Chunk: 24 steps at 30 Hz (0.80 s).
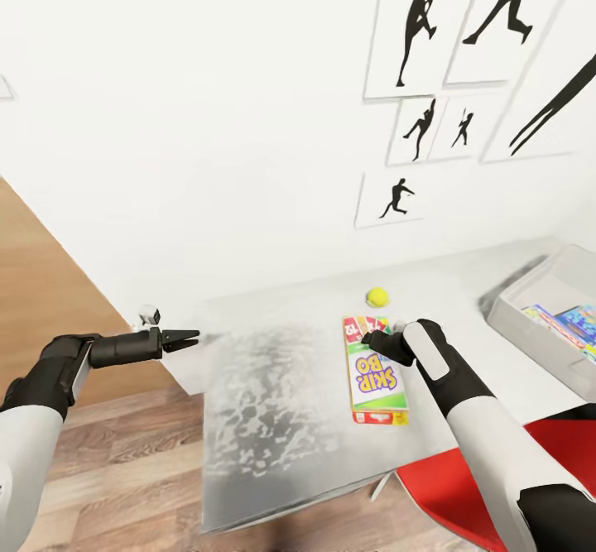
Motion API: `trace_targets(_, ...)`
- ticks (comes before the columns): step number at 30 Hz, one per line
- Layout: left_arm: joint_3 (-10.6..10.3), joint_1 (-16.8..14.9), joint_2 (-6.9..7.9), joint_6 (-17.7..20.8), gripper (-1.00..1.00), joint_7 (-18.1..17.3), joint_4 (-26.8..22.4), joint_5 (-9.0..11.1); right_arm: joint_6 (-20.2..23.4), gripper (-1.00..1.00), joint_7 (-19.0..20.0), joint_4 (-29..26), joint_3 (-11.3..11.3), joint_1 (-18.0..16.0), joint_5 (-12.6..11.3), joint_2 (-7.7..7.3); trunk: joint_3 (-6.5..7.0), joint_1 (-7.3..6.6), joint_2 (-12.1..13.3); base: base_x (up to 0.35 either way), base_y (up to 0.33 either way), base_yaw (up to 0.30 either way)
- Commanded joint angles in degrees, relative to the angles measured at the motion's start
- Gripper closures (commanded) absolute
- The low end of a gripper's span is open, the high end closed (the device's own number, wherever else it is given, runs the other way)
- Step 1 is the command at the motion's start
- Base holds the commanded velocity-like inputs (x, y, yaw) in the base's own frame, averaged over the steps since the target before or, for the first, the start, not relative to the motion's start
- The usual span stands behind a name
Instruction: Put all the toys in the child's room - the three board games (two on the bed and one on the table), the two jigsaw puzzles on the table, and the tennis ball on the table - inside the toy box on the table in the child's room.
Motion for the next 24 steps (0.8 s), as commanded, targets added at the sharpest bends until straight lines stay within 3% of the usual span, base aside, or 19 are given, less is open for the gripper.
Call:
trace_targets(1,0.2,-0.1,-0.04,0.6,-1.00,-0.5,0.0,-0.6,0.0,-1.00,-0.6,0.8,0.3,0.0,-1.5,-0.04,-0.11,0.04,-0.1,-0.081,0.258,0.000)
trace_targets(9,0.2,-0.1,-0.04,0.6,-1.00,-0.5,0.0,-0.6,0.0,-1.00,-0.6,0.8,0.3,0.0,-1.5,-0.04,0.12,0.04,-0.1,-0.090,0.268,0.039)
trace_targets(24,0.3,-0.1,-0.04,0.6,-1.00,-0.5,0.0,-0.6,0.0,-1.00,-0.6,0.6,0.3,0.0,-1.5,-0.04,1.14,0.04,-0.1,-0.098,0.245,0.126)
